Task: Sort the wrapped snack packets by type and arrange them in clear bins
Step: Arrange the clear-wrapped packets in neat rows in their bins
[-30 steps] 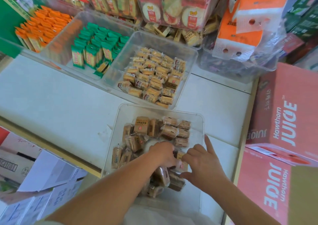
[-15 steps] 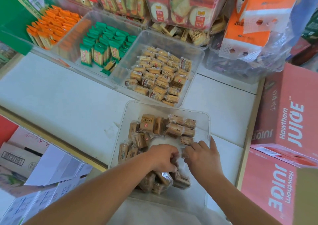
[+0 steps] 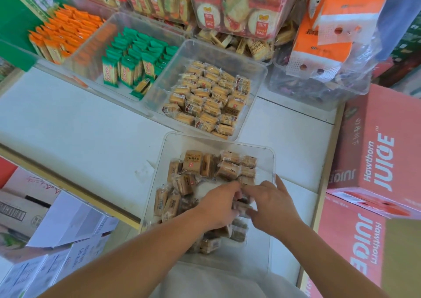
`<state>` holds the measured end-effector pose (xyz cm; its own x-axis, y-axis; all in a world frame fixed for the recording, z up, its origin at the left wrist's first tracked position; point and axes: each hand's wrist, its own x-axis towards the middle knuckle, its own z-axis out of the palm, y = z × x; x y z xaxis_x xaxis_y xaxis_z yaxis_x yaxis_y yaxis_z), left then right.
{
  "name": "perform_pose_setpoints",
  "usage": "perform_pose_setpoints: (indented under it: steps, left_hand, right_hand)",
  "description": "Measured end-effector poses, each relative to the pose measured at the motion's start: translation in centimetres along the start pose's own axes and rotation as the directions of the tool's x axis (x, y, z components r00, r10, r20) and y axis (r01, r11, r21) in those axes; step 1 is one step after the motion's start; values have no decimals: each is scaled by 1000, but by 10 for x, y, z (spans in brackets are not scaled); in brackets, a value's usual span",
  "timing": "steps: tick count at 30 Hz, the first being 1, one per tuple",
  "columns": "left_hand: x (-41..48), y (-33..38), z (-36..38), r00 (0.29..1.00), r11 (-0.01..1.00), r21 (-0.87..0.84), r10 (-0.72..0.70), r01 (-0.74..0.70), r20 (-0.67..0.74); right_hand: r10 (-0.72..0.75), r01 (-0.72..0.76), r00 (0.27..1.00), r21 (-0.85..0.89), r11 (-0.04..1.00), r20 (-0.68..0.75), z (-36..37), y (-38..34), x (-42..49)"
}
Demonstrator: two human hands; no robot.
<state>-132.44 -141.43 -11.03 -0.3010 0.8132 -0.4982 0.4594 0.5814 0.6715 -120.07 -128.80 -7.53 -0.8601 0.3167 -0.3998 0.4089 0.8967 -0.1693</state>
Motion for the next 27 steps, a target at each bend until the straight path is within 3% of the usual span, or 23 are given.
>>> perform_pose_setpoints:
  steps: [3, 8, 13, 15, 20, 24, 27]
  left_hand:
    - [-4, -5, 4, 999, 999, -39, -38, 38, 3]
    - [-19, -8, -19, 994, 989, 146, -18, 2, 104]
    - [-44, -11, -40, 953, 960, 279, -50, -37, 299]
    - [-44, -9, -40, 951, 952, 305, -65, -33, 304]
    - [-22, 4, -19, 966, 852, 515, -46, -95, 254]
    - [-13, -6, 3, 970, 886, 443, 33, -139, 239]
    - [-14, -24, 11, 948, 824, 533, 14, -191, 319]
  right_hand:
    - [4, -3, 1000, -51, 999, 19, 14, -6, -11]
    - [57, -64, 998, -241, 968, -35, 26, -11, -4]
    - [68, -79, 995, -180, 980, -66, 28, -12, -2]
    - [36, -54, 989, -126, 991, -143, 24, -12, -3]
    - [8, -23, 990, -104, 994, -140, 20, -11, -6]
    - [13, -27, 995, -139, 990, -96, 25, -8, -4]
    - [52, -62, 990, -68, 996, -134, 29, -6, -1]
